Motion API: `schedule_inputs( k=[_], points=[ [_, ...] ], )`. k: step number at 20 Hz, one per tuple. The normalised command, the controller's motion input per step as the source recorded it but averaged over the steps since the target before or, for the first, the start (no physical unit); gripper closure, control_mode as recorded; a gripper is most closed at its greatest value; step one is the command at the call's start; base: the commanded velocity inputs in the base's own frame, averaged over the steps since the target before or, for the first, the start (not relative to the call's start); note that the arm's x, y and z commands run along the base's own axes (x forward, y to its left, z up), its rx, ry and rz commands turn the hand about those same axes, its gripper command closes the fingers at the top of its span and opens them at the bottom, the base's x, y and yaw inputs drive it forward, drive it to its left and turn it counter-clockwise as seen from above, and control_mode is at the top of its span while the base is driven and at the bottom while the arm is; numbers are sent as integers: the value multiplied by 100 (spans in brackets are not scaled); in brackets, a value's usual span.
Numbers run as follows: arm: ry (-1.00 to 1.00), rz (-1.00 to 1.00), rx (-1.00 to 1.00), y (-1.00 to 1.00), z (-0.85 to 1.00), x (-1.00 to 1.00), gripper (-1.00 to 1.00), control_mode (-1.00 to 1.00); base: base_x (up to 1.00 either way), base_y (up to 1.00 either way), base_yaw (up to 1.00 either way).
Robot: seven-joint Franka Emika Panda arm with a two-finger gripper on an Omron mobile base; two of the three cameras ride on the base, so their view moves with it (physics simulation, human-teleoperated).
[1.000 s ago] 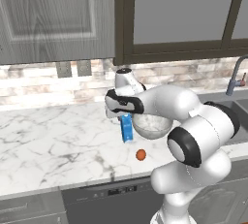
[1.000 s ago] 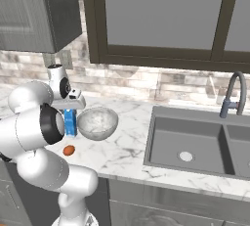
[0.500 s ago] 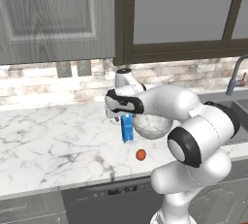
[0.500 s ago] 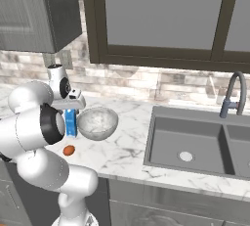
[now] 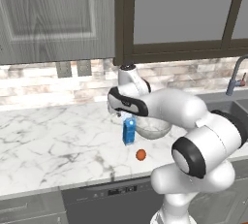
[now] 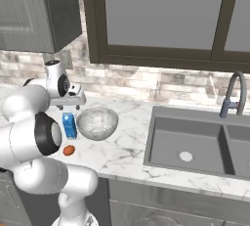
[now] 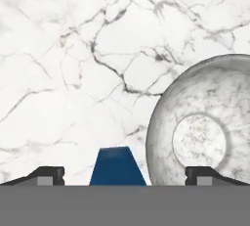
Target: Gather the eggs and milk located in the vicinity of the sink area and place them right next to the bowl.
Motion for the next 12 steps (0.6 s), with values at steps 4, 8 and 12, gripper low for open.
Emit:
schedule_inputs(
  k=[4,8,12],
  points=[
    [-8,0,3,-20,37,-28,-100,-100,0,0,0],
    [0,0,0,-25,3,-44,-100,-100,0,0,0],
    [3,0,0,-18,0,-42,-100,-100,0,0,0]
  ],
)
